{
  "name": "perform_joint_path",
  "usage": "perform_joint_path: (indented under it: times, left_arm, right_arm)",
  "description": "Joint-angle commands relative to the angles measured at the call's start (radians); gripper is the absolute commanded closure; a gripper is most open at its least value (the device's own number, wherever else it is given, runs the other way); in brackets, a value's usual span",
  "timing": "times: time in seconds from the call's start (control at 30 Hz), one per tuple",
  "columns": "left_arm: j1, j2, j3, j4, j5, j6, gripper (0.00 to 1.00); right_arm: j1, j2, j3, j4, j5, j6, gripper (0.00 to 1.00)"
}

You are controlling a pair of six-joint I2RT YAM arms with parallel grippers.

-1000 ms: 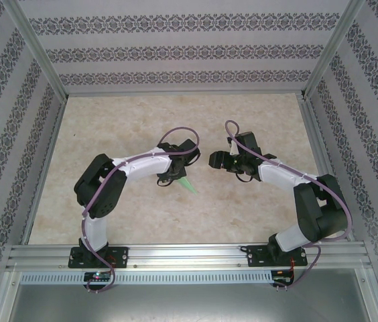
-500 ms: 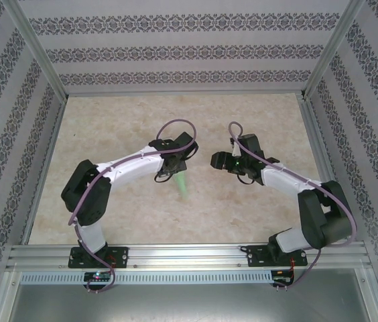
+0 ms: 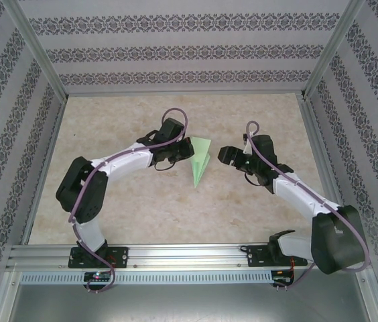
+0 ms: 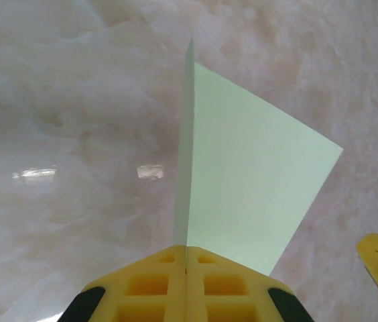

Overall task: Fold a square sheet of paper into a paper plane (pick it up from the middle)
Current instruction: Turn over the paper plane at the top-center of the table, then move the paper plane to the top-center of the table.

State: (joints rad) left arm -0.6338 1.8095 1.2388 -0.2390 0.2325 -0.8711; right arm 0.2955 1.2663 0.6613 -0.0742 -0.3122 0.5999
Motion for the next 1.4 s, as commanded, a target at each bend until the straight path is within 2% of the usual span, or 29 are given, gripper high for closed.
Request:
perform_joint_path:
  times: [0.0, 0.13, 0.4, 0.53, 0.87, 1.17, 1.37]
  left_arm:
    - [0.016, 0.051, -0.052, 0.241, 0.156, -0.036, 1.0]
    - [0.029, 0.099, -0.104, 0.347, 0.203, -0.062, 1.0]
    - [0.053, 0.109, -0.23, 0.396, 0.143, -0.087, 1.0]
    - [0.066, 0.108, -0.269, 0.424, 0.132, -0.129, 1.0]
    - [0.065, 0.111, -0.248, 0.377, 0.133, -0.093, 1.0]
    - [0.066, 0.123, -0.24, 0.363, 0.141, -0.086, 1.0]
    - [0.066, 0.127, -0.237, 0.356, 0.135, -0.084, 1.0]
  right_arm:
    - [0.024, 0.061, 0.033, 0.051, -0.039, 0.061, 0.27]
    - [0.092, 0.132, 0.075, 0.051, -0.028, 0.083, 0.37]
    - [0.192, 0.271, 0.146, 0.024, 0.022, 0.118, 0.49]
    - [0.231, 0.319, 0.186, 0.002, 0.034, 0.109, 0.51]
    - [0.283, 0.312, 0.205, -0.04, 0.076, 0.088, 0.56]
    - [0.304, 0.374, 0.248, -0.085, 0.063, 0.073, 0.56]
    - [0.305, 0.405, 0.28, -0.168, 0.113, 0.051, 0.54]
